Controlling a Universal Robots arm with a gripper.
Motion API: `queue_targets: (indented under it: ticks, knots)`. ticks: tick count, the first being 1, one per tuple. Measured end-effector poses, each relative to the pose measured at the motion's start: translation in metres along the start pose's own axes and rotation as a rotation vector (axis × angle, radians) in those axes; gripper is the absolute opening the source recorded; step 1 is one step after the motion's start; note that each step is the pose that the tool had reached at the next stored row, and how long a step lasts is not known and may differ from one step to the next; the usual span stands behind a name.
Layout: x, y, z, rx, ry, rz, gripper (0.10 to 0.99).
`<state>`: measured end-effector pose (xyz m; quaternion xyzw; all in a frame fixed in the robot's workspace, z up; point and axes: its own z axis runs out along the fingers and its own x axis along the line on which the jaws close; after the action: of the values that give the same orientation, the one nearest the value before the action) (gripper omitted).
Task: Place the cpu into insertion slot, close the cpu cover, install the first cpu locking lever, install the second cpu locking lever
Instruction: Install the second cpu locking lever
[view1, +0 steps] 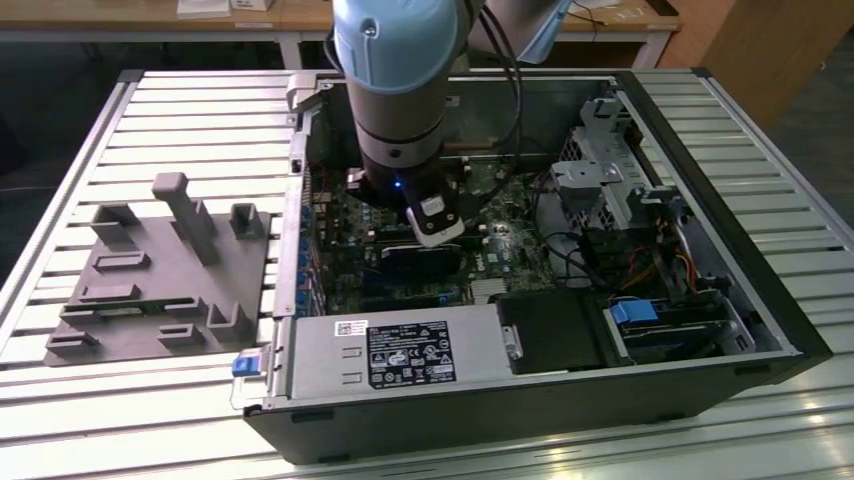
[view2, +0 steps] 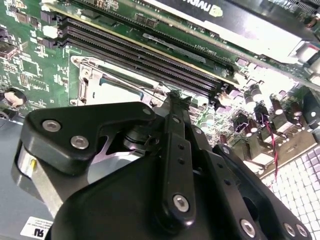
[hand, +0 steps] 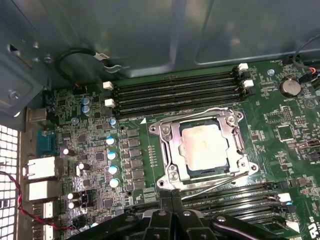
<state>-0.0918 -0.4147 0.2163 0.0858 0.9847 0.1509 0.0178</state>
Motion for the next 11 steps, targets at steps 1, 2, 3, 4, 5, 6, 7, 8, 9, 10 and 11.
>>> queue_targets:
  ticks: [1,2,3,4,5,6,7,8,9,10,11]
  knots:
    - [0.0000,-0.0003,0.0010,0.000,0.0000,0.000,0.102]
    - [0.0000,-0.0007,0.0023,0.000,0.0000,0.000,0.102]
    - [0.0000,-0.0011,0.0034,0.000,0.0000,0.000,0.102]
    - [0.0000,-0.0014,0.0044,0.000,0.0001,0.000,0.102]
    - [0.0001,-0.0017,0.0055,0.000,0.0004,0.000,0.102]
    - [0.0000,-0.0020,0.0063,0.000,0.0006,0.000,0.102]
    - [0.0000,-0.0022,0.0070,-0.001,0.0008,0.000,0.102]
    - [-0.0001,-0.0024,0.0075,-0.001,0.0012,0.000,0.102]
    - [-0.0003,-0.0025,0.0079,-0.002,0.0013,0.000,0.102]
    - [-0.0004,-0.0025,0.0082,-0.003,0.0016,0.000,0.102]
    - [-0.0006,-0.0026,0.0085,-0.004,0.0019,0.001,0.102]
